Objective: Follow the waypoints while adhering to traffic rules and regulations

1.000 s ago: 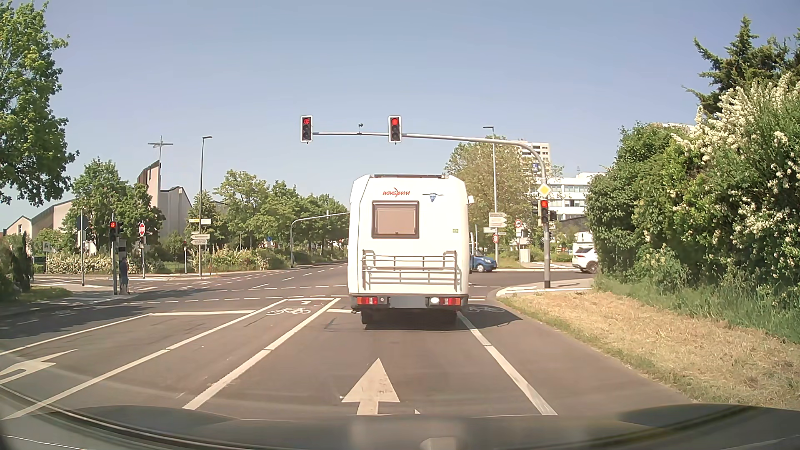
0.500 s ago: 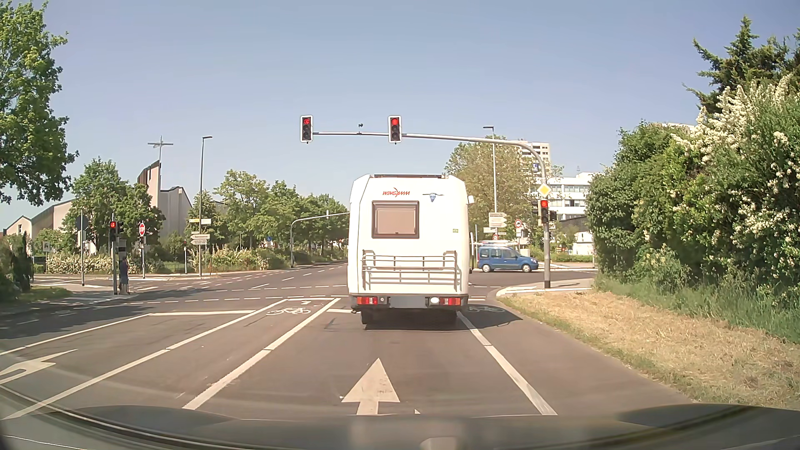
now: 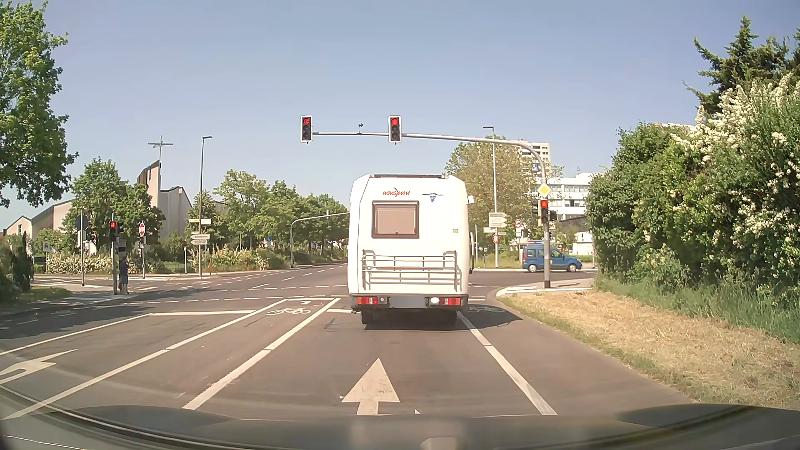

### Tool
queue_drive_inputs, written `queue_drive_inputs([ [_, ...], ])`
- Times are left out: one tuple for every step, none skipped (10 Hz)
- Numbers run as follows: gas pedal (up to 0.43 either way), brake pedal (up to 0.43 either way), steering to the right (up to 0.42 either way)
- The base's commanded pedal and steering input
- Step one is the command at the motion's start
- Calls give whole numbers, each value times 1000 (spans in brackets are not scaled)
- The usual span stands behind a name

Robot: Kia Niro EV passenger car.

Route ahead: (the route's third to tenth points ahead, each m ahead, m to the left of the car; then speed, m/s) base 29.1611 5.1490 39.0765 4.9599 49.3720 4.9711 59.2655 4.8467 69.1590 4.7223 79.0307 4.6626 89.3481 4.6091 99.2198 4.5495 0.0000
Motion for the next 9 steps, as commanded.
queue_drive_inputs([
  [0,293,5],
  [0,293,5],
  [0,293,5],
  [0,293,5],
  [0,293,5],
  [0,293,5],
  [0,293,5],
  [0,293,5],
  [0,293,5],
])
